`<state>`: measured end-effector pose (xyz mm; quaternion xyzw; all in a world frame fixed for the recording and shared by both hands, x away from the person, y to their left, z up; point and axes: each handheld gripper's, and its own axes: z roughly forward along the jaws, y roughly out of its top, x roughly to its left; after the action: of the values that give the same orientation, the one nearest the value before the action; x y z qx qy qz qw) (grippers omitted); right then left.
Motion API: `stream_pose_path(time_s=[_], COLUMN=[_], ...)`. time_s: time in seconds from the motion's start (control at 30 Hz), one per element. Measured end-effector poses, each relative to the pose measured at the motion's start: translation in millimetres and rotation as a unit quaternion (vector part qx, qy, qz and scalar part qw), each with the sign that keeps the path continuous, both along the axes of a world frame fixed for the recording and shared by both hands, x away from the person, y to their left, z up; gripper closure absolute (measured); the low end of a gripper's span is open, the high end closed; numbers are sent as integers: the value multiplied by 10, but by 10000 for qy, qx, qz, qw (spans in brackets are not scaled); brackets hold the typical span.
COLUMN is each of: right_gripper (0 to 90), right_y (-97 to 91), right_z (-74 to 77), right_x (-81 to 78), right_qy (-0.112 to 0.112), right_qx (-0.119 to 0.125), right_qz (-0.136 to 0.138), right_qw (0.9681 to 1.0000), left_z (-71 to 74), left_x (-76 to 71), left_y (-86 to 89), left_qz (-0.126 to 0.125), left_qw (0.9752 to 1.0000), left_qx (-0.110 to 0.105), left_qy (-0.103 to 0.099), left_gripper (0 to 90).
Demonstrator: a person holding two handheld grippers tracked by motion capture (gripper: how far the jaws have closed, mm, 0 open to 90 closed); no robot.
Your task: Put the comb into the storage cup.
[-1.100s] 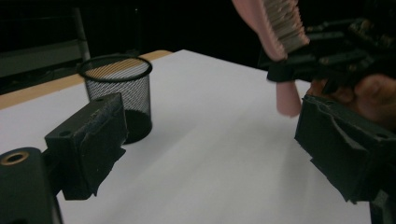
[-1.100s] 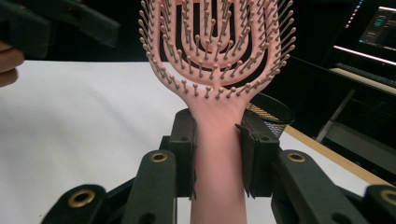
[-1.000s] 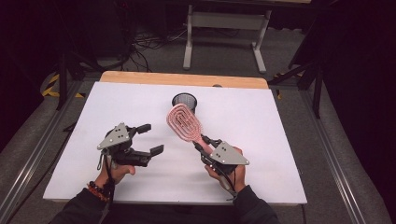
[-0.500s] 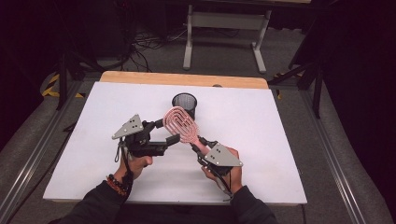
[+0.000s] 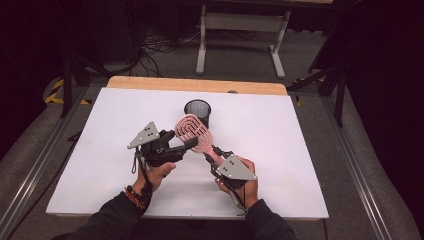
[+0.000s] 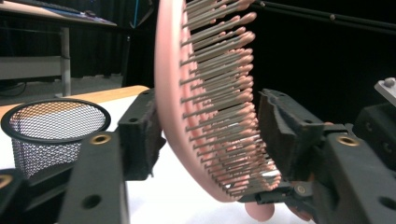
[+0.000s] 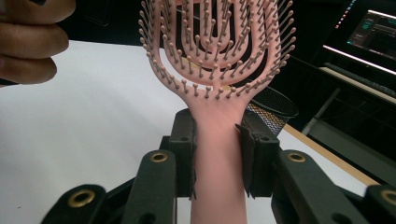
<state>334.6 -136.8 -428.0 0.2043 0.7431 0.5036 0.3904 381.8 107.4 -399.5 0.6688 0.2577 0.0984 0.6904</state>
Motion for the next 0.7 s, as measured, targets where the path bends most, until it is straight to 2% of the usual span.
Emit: stream_pose_path(time_s=[0.07, 0.2, 0.27, 0.4, 0.6, 0.7], right_gripper=[697, 697, 697, 697, 694, 676], right_y=[5, 4, 9, 29, 39, 39], right_z=[-11, -19, -19, -28, -29, -20], right_x=[2, 6, 1, -8, -21, -29], right_qy=[8, 25, 10, -10, -52, -112], right_qx=[30, 71, 73, 79, 91, 105], right_qz=[-62, -86, -81, -109, -106, -124], right_qw=[10000, 9999, 9999, 9999, 9999, 9998], left_z=[0, 2, 0, 28, 70, 94], left_x=[1, -11, -37, -80, -125, -135], left_y=[-21, -29, -31, -42, -56, -54], left_qz=[7, 1, -21, -37, -141, -70], left_qw=[10000, 9999, 9997, 9993, 9986, 9986], left_qx=[-12, -53, -135, -123, -131, -113], left_qy=[-47, -92, -197, -355, -485, -516], left_gripper=[505, 528, 563, 607, 630, 633])
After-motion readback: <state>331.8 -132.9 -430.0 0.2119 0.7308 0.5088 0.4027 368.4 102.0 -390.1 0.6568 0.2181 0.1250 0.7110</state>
